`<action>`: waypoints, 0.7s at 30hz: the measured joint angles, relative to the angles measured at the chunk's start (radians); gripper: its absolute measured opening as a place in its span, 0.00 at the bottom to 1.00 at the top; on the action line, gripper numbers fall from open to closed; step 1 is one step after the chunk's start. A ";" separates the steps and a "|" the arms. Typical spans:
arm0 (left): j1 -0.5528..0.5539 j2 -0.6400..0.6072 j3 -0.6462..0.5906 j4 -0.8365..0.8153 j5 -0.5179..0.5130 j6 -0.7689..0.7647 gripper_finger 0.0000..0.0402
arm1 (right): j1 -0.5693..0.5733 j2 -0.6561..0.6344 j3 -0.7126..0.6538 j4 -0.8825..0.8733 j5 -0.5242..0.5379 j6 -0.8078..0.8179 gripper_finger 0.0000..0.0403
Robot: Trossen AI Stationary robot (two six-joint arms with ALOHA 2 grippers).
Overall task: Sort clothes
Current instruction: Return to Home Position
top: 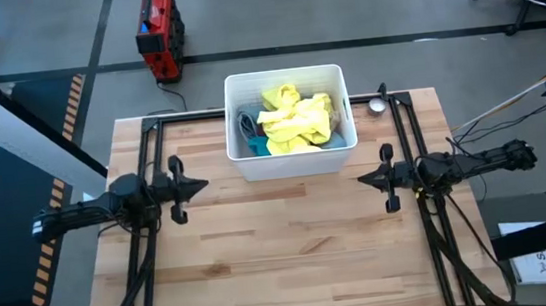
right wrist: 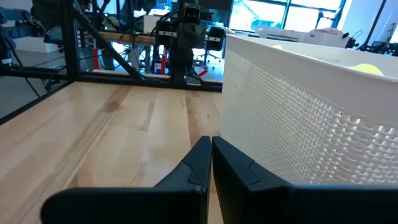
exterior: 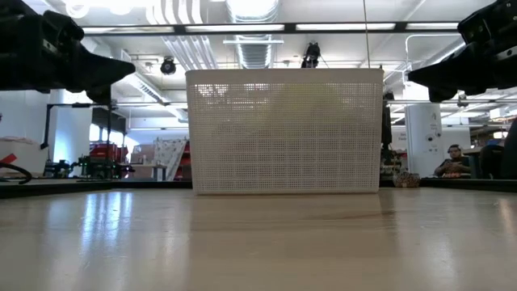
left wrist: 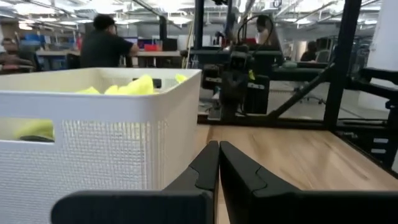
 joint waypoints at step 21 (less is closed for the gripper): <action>0.001 0.003 0.002 -0.038 -0.016 0.028 0.00 | 0.000 0.001 0.004 -0.002 0.105 0.079 0.00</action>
